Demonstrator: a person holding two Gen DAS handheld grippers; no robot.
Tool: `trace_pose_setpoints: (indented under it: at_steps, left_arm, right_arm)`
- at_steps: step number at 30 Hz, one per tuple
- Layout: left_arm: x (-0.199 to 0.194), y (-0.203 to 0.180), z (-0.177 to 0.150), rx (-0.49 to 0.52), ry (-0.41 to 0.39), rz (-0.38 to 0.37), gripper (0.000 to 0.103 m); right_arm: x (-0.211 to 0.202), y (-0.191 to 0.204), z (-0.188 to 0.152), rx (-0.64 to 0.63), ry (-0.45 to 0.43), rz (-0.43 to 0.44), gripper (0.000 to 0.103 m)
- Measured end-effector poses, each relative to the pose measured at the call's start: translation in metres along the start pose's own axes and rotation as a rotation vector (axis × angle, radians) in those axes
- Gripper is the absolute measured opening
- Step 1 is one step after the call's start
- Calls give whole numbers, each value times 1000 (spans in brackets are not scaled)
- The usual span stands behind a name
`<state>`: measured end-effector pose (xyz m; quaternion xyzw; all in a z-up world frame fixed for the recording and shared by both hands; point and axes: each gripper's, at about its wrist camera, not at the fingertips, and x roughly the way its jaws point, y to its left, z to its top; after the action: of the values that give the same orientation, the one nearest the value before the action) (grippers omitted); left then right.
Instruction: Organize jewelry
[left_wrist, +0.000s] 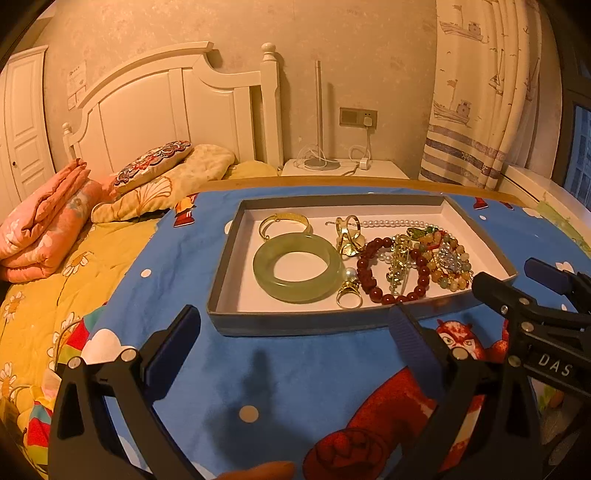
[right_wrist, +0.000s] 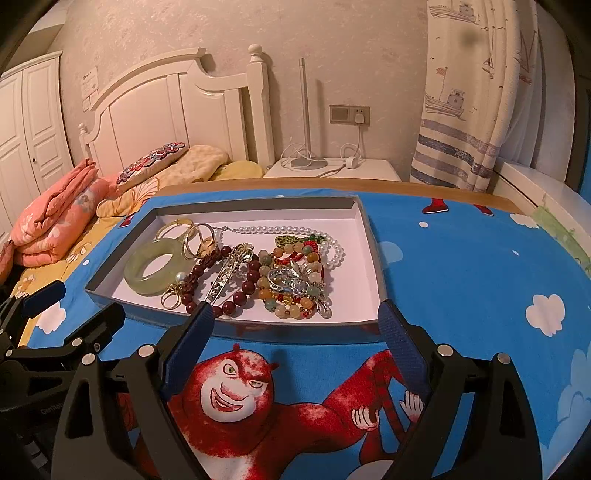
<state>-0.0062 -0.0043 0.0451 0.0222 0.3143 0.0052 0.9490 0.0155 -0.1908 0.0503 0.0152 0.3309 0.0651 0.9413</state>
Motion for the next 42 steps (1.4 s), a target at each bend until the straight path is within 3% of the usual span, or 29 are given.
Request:
trace_pose_setpoints:
  at_steps: [31, 38, 42]
  left_arm:
    - [-3, -6, 0, 12, -14, -41, 101]
    - [9, -2, -2, -27, 74, -108, 101]
    - [8, 1, -3, -38, 73, -50, 101]
  right_arm:
    - [0, -1, 0, 1, 2, 1, 86]
    - [1, -4, 0, 11, 13, 4, 86]
    - [0, -6, -3, 18, 14, 12, 86]
